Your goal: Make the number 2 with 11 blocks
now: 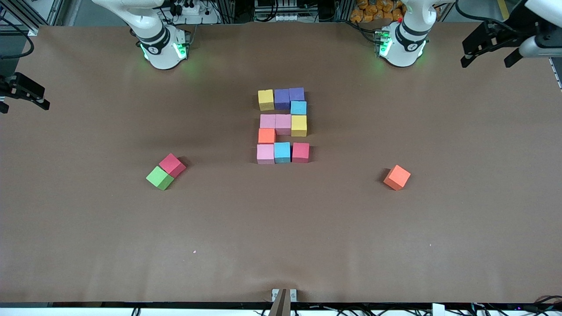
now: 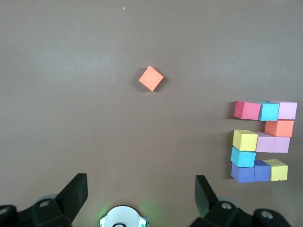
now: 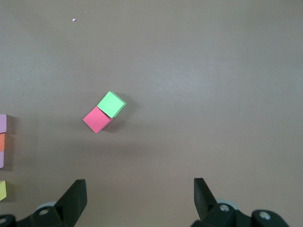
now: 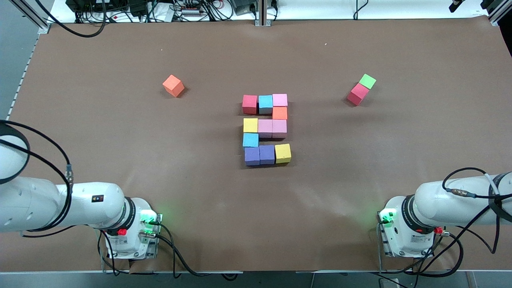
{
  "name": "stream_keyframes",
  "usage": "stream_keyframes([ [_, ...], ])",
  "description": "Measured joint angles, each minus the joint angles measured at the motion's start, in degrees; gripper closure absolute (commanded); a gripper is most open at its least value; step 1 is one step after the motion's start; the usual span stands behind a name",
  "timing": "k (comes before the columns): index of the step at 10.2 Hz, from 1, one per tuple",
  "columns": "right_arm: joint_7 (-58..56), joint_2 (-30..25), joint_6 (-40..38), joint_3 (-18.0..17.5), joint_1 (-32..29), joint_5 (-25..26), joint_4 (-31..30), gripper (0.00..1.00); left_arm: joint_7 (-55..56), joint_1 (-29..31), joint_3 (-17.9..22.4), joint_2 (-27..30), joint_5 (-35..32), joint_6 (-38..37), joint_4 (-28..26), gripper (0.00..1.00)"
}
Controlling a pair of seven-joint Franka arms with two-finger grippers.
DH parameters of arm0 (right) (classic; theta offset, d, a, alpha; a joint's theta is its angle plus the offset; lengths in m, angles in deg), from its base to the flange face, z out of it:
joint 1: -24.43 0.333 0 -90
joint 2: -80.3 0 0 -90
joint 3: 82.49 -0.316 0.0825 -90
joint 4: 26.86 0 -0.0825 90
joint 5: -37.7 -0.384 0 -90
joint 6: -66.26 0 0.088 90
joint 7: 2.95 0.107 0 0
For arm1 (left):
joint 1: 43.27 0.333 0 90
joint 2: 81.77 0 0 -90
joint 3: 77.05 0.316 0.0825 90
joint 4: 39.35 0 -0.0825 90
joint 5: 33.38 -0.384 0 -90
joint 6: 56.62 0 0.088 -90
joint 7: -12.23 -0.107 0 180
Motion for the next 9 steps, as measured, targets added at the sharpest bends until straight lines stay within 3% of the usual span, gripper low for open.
stream_keyframes([
  [9, -0.04, 0.46, 0.22, -0.03, 0.00, 0.00, 0.00, 0.00, 0.26, -3.01, 2.30, -0.21, -0.35, -0.31, -1.15, 0.00],
])
